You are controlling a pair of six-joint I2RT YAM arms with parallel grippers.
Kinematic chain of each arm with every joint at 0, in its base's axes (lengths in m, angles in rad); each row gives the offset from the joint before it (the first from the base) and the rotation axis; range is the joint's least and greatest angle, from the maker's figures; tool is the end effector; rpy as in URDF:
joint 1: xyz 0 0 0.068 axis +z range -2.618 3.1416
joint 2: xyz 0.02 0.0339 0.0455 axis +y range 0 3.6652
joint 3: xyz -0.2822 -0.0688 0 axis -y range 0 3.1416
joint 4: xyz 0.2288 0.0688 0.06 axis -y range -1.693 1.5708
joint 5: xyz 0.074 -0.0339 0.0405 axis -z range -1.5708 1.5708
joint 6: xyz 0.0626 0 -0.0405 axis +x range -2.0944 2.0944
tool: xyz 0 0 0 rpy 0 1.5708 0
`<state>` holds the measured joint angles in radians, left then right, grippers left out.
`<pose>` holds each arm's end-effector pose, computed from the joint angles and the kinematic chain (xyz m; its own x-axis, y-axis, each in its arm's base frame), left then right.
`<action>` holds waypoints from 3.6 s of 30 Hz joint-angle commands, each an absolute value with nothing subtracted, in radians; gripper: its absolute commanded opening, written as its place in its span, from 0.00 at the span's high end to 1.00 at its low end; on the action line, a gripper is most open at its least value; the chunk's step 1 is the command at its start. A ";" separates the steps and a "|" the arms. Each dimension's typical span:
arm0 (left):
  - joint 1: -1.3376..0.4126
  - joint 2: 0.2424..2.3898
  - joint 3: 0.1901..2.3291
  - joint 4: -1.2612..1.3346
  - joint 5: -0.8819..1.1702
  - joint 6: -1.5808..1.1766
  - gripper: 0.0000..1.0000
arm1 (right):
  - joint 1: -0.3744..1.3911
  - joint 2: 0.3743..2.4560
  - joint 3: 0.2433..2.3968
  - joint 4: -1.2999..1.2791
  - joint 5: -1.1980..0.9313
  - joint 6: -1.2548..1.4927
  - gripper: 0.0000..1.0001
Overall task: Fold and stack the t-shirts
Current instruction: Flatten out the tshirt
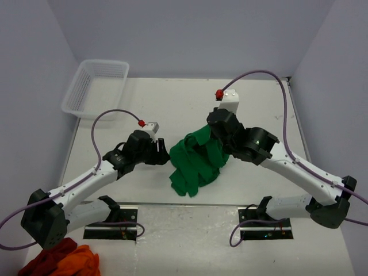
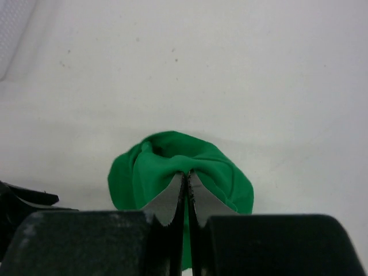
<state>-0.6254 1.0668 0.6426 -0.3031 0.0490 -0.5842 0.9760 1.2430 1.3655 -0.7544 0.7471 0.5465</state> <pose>0.1757 -0.1306 0.2304 -0.7885 -0.1101 -0.6051 0.2152 0.8723 -0.4391 0.1729 0.1796 0.3973 -0.4389 0.0317 -0.8980 -0.0847 0.9935 0.0764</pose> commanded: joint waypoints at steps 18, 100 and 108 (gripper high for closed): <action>-0.903 1.337 0.725 -0.132 0.114 -0.603 0.53 | 0.917 1.264 1.641 -0.723 0.796 0.313 1.00; -0.992 0.946 1.424 -0.844 -0.779 -0.627 1.00 | 0.870 1.052 1.815 -0.752 0.614 0.049 1.00; -0.531 1.183 1.136 -0.631 -0.436 -0.678 1.00 | 0.727 1.225 1.504 -0.672 0.486 0.230 1.00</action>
<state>-0.7067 1.1988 1.1950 -0.7288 -0.5575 -0.6437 0.7746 1.1889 1.5921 -0.7017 0.5243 0.1429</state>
